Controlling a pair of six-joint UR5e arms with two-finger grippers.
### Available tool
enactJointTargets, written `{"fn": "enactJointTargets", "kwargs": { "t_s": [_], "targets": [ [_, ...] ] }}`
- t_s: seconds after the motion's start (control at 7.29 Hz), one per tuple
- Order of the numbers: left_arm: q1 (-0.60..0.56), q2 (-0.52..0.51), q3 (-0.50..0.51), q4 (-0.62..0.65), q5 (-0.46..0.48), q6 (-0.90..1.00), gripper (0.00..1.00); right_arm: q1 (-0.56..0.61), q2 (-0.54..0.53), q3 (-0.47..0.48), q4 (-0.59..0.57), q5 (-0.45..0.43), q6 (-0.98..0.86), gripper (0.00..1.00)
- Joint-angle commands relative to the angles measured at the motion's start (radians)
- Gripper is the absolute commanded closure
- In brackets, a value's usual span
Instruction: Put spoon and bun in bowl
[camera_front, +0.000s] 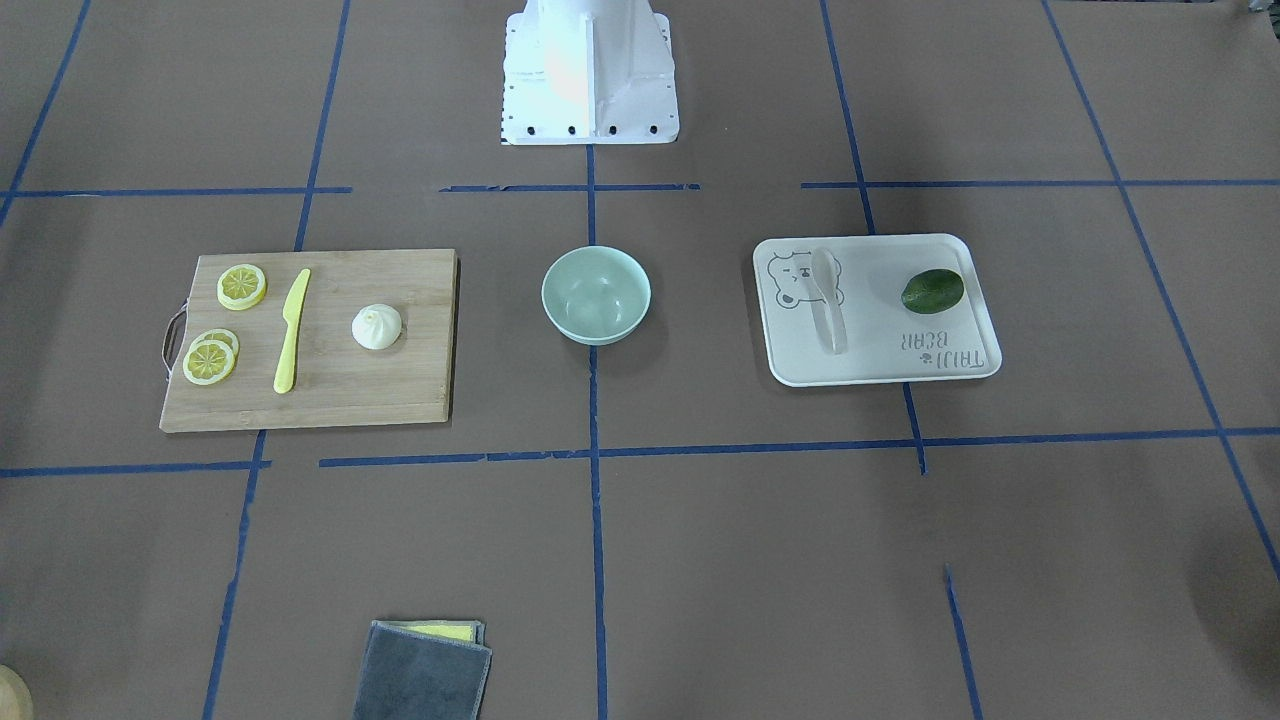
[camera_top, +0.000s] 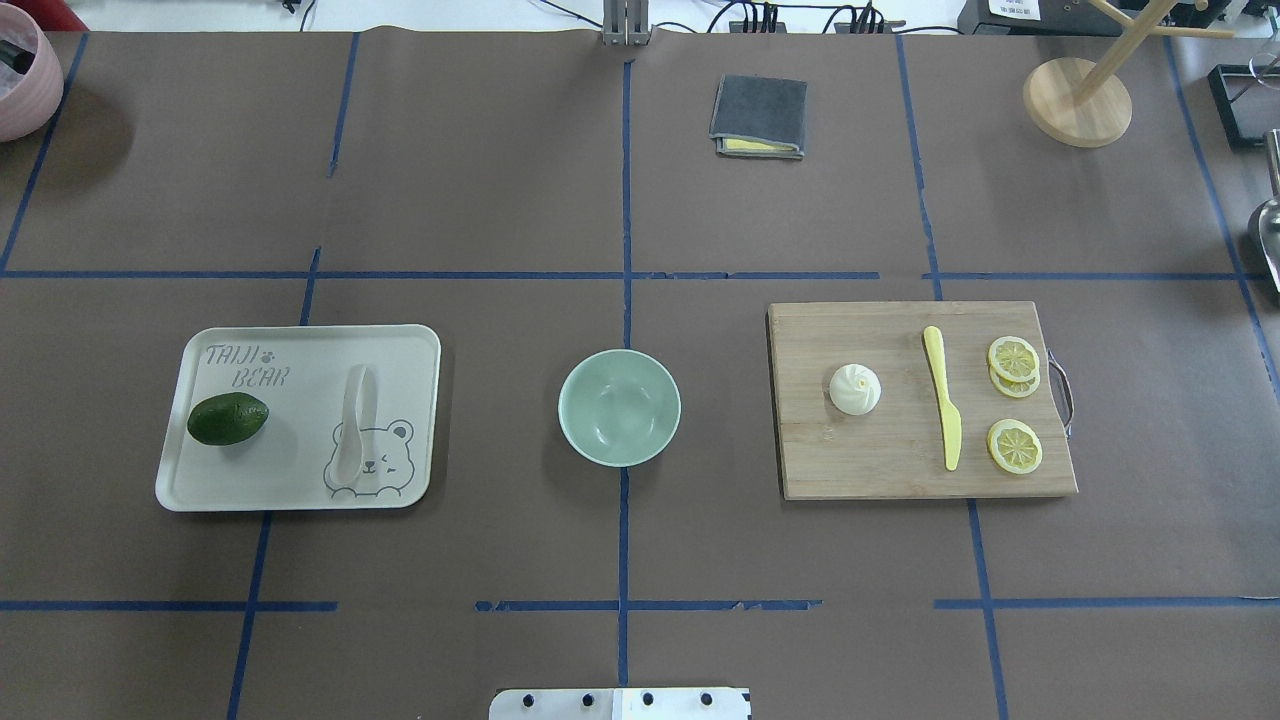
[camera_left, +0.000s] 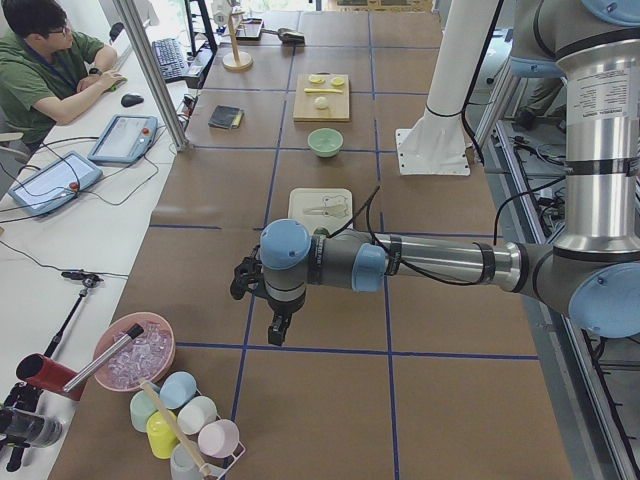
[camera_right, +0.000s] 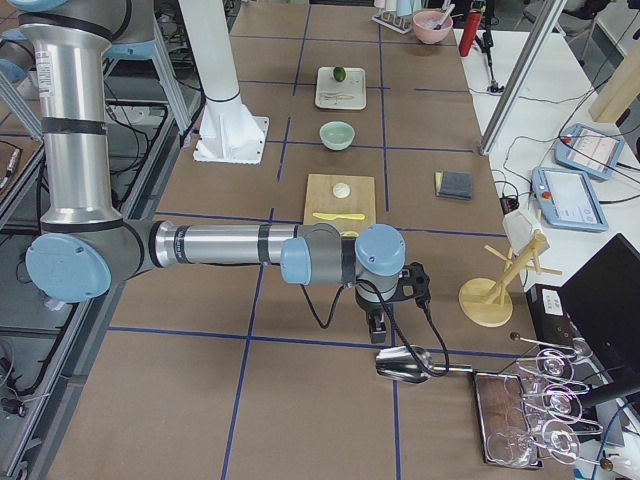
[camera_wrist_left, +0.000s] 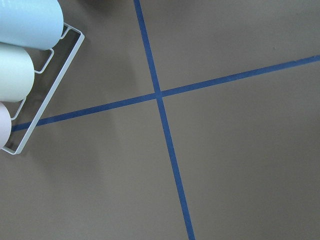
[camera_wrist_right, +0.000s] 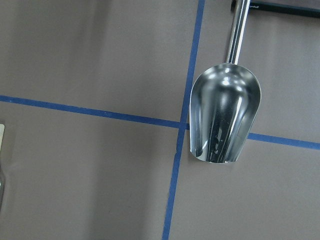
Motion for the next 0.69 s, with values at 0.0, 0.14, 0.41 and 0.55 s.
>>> {"fn": "enactJointTargets", "kwargs": {
  "t_s": [0.0, 0.14, 0.41, 0.55],
  "targets": [
    [0.001, -0.003, -0.012, 0.000, 0.002, 0.006, 0.00, -0.001, 0.000, 0.001, -0.002, 0.002, 0.000, 0.00],
    [0.000, 0.000, -0.015, -0.003, 0.000, 0.006, 0.00, -0.006, 0.000, 0.012, -0.005, 0.003, 0.000, 0.00],
    [0.001, -0.003, -0.043, -0.071, 0.003, 0.006, 0.00, -0.061, 0.003, 0.015, -0.005, 0.005, 0.000, 0.00],
    [0.006, -0.003, -0.044, -0.156, 0.000, 0.008, 0.00, -0.076, 0.017, 0.028, 0.018, 0.005, 0.009, 0.00]
  ]
}}
